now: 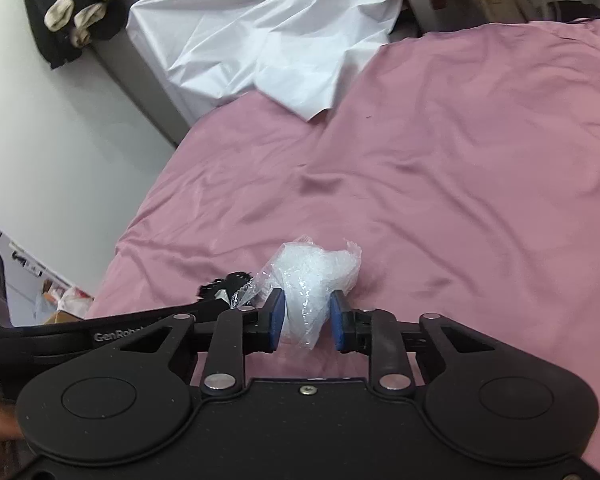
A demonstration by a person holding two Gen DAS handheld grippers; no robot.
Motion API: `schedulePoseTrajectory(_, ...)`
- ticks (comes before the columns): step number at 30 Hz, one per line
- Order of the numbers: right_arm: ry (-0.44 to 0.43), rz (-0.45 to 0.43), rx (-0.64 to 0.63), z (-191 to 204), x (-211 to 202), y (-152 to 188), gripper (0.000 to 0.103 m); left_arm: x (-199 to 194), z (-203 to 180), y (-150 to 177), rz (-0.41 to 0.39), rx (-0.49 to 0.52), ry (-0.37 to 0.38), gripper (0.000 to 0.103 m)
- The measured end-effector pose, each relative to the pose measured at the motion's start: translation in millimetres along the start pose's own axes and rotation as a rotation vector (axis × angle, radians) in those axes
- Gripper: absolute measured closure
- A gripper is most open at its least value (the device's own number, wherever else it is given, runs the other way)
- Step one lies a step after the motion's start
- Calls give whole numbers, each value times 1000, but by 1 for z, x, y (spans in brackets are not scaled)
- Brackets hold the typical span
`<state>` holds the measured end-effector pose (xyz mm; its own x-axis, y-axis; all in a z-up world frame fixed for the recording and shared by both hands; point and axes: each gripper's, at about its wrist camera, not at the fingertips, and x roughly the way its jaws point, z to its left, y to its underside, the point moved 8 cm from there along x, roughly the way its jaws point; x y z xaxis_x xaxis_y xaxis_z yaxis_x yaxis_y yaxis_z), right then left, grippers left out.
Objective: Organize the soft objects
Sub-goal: 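Grasp the black plush with the left gripper while the right gripper grasps the clear bag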
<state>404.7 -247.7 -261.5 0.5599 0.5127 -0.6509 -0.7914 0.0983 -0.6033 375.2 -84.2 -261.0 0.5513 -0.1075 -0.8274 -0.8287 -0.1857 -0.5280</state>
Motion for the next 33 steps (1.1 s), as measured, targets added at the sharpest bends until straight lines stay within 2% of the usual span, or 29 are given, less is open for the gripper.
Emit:
schedulePoseTrajectory(4,31,-9,16,-13,-12,0,82,10,-8,3,26,6,14,47)
schedulePoseTrajectory(7,46,-14,23,-19,-21,4,82,15,-14,4,14,47,-12,47)
schedulePoseTrajectory(8,49,-16,24,-20,-24,6,83,17,-15,5,18,59,-28,51)
schedulePoseTrajectory(11,61,-23,19,-20,-32,9,83,12,-17,5,12,83,-40,72)
schedulePoseTrajectory(14,62,-29,19,-18,-39,9,84,2,-16,6,8,76,-33,77)
schedulePoseTrajectory(22,44,-72,-20,8,-60,7,84,-43,-15,-1,-66,80,-12,78)
schedulePoseTrajectory(33,18,-132,-71,52,-90,10,84,-103,6,1,-150,51,-7,78)
